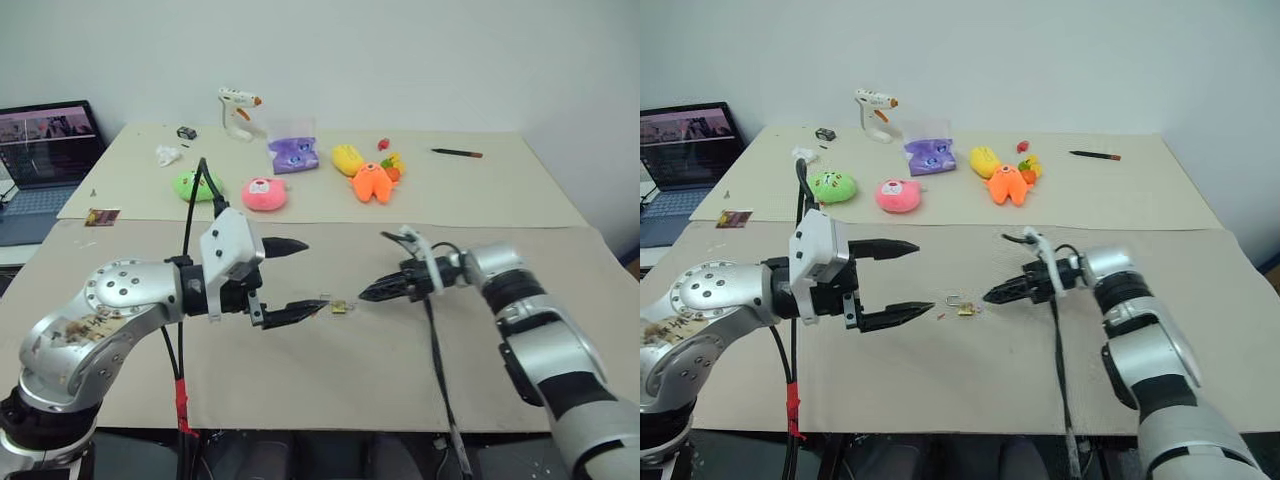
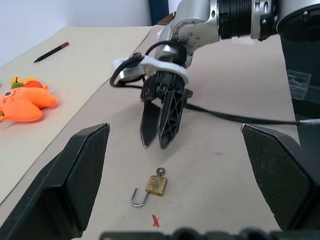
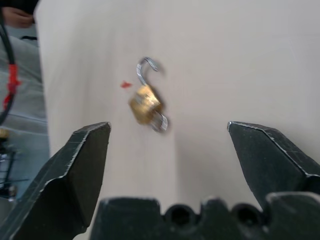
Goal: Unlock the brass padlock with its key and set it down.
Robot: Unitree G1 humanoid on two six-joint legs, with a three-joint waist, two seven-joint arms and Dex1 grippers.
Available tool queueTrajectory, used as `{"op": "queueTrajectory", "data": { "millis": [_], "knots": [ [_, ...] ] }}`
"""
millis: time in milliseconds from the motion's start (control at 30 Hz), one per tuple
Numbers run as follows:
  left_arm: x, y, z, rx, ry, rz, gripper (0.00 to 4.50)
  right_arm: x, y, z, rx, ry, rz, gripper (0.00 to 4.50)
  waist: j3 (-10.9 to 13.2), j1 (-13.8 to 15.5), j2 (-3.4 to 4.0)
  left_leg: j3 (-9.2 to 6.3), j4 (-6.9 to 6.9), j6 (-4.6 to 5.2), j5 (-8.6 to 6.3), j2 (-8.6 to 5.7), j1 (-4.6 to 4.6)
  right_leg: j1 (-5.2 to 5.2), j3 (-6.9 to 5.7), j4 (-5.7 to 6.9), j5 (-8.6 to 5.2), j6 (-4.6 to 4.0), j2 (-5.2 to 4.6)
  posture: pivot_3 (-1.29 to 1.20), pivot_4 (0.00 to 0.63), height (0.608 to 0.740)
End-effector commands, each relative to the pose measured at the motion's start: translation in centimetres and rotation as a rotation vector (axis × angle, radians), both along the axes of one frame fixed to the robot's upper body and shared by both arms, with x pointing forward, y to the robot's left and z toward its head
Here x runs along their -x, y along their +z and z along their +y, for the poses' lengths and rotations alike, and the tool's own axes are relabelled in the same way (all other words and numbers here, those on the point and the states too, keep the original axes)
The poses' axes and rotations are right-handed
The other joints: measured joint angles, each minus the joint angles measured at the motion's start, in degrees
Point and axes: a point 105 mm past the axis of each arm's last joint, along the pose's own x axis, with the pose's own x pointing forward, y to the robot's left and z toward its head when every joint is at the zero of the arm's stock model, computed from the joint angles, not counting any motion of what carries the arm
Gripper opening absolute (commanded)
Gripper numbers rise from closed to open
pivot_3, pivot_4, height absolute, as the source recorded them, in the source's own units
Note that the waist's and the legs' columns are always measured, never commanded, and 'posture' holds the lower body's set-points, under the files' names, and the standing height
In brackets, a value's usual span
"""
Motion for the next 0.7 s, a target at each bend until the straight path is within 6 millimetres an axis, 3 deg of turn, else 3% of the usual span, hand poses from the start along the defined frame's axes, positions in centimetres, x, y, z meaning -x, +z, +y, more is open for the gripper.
{"op": "queueTrajectory", "data": {
  "millis": [33, 200, 267, 367, 500, 600, 700],
  "knots": [
    [0.1, 0.3, -0.4, 0.023, -0.011, -0.027, 4.50, 0.9, -2.9, -6.6, 0.249, -0.125, 0.012, 4.46, -0.01, -0.01, -0.02, 0.00, 0.00, 0.01, 0.00, 0.00, -0.01, 0.01, 0.00, -0.03, 0.00, 0.00, 0.00, 0.00, 0.150, 0.740],
    [-0.7, -0.5, 0.2, 0.031, 0.052, 0.017, 4.50, -0.2, -0.6, -7.6, 0.290, -0.034, -0.303, 4.46, -0.01, -0.18, -0.02, -0.01, -0.03, 0.04, 0.00, 0.06, -0.20, -0.04, -0.07, -0.38, 0.02, 0.04, 0.03, 0.00, 0.150, 0.740],
    [-1.2, -1.3, 1.1, 0.003, 0.107, 0.057, 4.50, 0.0, 3.0, -6.1, 0.239, 0.088, -0.547, 4.46, 0.00, -0.17, -0.01, -0.01, -0.05, 0.03, 0.00, 0.06, -0.26, -0.10, -0.06, -0.43, 0.03, 0.07, 0.04, 0.00, 0.150, 0.740],
    [-1.5, -1.3, 2.2, -0.018, 0.153, 0.032, 4.50, 2.8, 7.9, -3.1, 0.133, 0.234, -0.773, 4.46, 0.20, -0.27, 0.32, -0.02, -0.04, -0.02, 0.04, 0.10, -0.77, -0.42, -0.04, -0.35, 0.02, 0.11, 0.06, 0.00, 0.150, 0.740],
    [-2.8, -1.8, 3.5, -0.129, 0.214, -0.046, 4.50, 6.8, 10.3, -0.1, 0.106, 0.339, -0.871, 4.46, 0.24, -0.82, 0.37, -0.05, -0.11, -0.59, 0.38, 0.26, -1.58, -1.36, 0.07, -0.17, 0.02, 0.17, 0.35, 0.00, 0.150, 0.740],
    [-3.9, -3.2, 4.7, -0.229, 0.243, -0.085, 4.50, 8.2, 12.7, 2.2, 0.009, 0.321, -0.925, 4.46, 0.25, -1.19, 0.38, -0.04, -0.31, -0.61, 0.34, 0.39, -1.46, -1.28, 0.12, -0.37, 0.02, 0.16, 0.46, 0.00, 0.150, 0.740],
    [-4.6, -3.1, 5.1, -0.214, 0.246, -0.095, 4.50, 8.8, 13.7, 3.0, -0.018, 0.305, -0.947, 4.46, 0.26, -0.90, 0.37, -0.05, -0.42, -0.25, 0.13, 0.34, -1.37, -1.25, 0.17, -0.40, 0.02, 0.15, 0.42, 0.00, 0.150, 0.740]
  ]
}}
